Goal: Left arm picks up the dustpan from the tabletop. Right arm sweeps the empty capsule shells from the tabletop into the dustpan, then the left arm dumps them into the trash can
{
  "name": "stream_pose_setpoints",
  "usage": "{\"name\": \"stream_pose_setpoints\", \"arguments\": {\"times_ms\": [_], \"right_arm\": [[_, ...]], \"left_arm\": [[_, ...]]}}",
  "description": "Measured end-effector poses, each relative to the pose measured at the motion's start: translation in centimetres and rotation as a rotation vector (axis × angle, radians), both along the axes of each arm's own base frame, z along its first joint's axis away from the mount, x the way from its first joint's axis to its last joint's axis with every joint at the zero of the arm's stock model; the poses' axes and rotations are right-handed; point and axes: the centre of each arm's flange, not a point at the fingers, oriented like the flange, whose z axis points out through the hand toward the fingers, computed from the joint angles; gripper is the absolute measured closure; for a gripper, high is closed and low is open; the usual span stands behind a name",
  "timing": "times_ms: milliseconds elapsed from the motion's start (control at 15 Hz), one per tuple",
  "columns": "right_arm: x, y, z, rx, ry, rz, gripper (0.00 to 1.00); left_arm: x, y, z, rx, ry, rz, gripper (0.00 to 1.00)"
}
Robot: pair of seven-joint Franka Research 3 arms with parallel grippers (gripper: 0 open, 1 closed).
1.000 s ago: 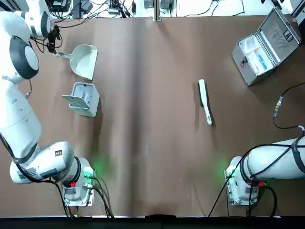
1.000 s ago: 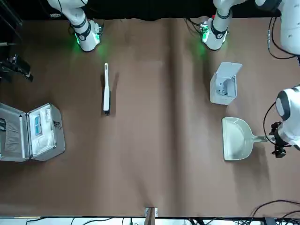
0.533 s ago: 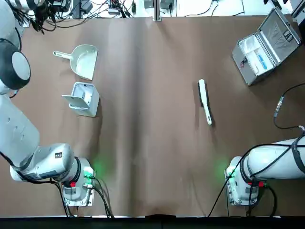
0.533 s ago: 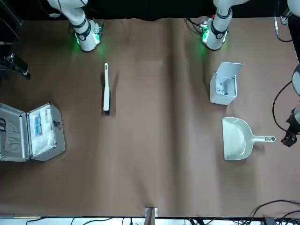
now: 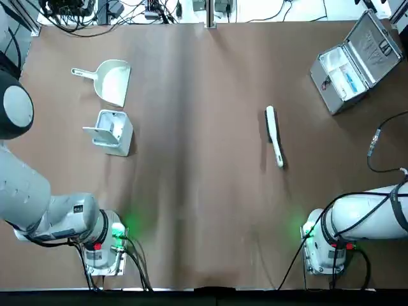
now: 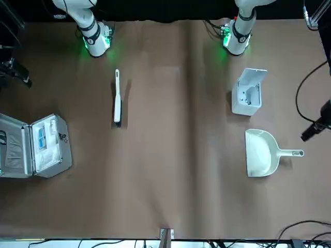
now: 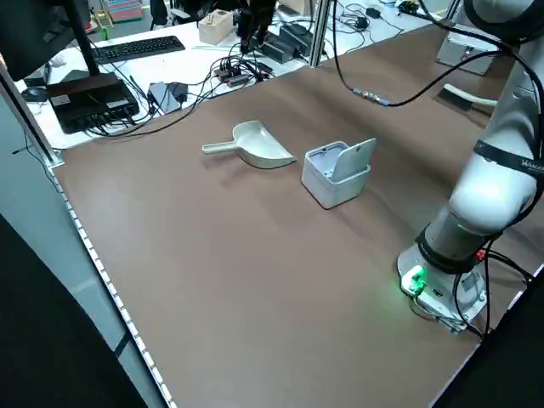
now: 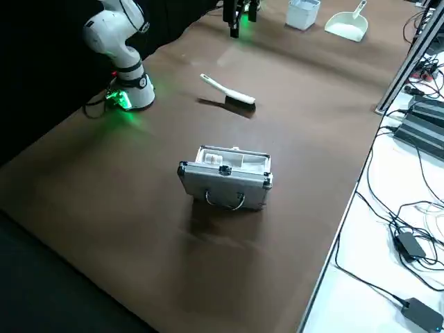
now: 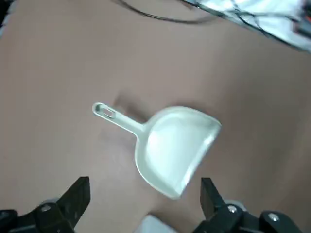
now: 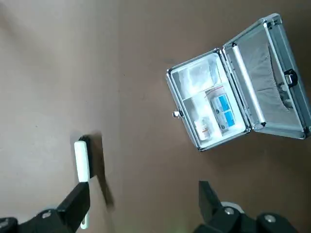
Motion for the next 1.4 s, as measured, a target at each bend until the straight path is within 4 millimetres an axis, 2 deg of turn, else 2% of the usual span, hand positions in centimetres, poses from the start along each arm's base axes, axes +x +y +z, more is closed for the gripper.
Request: {"name": "stream_pose_setpoints", "arguments": {"times_ms": [267, 400, 600, 867, 1400], "right_arm": [[0.0, 0.0, 0.5, -0.001, -0.011, 0.0, 0.01], [0.0, 0.0, 0.6, -0.001, -0.011, 0.0, 0.01], [0.0, 0.0, 0.6, -0.001, -0.011, 0.0, 0.01], [0.0, 0.1, 0.6, 0.0, -0.011, 0.001, 0.01], [0.0, 0.4, 0.6, 0.0, -0.012, 0.008, 0.01]], "left_arm": [[-0.4, -6.9, 1.1, -0.007, 0.031, -0.174, 0.0], [-0.6, -8.5, 1.1, -0.004, 0.044, -0.241, 0.0], [-0.9, -8.7, 0.8, -0.001, 0.077, -0.289, 0.0], [-0.9, -8.1, 0.6, -0.033, 0.089, -0.284, 0.0], [-0.8, -8.3, -0.2, -0.038, 0.106, -0.287, 0.0]]}}
